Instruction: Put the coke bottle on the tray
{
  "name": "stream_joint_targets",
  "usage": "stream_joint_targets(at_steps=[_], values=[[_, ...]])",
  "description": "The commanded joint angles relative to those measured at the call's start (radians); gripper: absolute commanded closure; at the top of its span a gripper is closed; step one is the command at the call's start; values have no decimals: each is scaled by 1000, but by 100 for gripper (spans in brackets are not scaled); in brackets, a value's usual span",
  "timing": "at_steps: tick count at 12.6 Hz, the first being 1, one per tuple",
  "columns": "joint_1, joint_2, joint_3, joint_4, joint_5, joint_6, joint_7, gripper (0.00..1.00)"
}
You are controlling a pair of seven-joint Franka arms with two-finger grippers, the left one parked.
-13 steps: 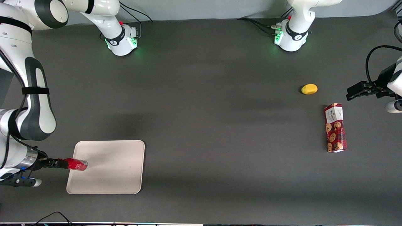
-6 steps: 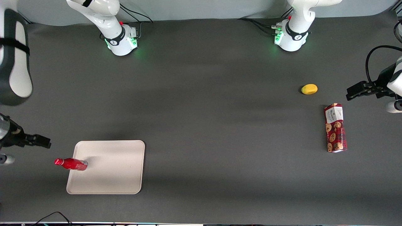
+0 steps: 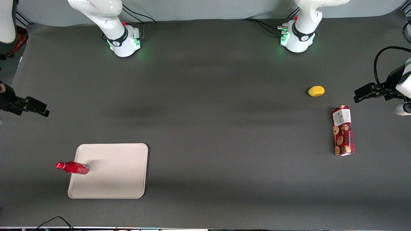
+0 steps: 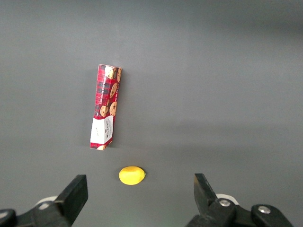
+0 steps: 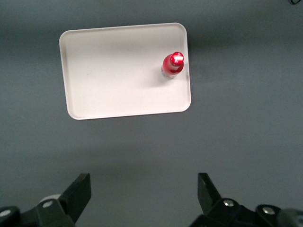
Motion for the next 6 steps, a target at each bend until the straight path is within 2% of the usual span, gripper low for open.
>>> stream_joint_targets(at_steps=[1,3,6], values=[[3,-49,-7,-67,48,17,5,0],[3,-49,-7,-67,78,27,2,0],[-1,-41,-8,-67,79,28,2,0]])
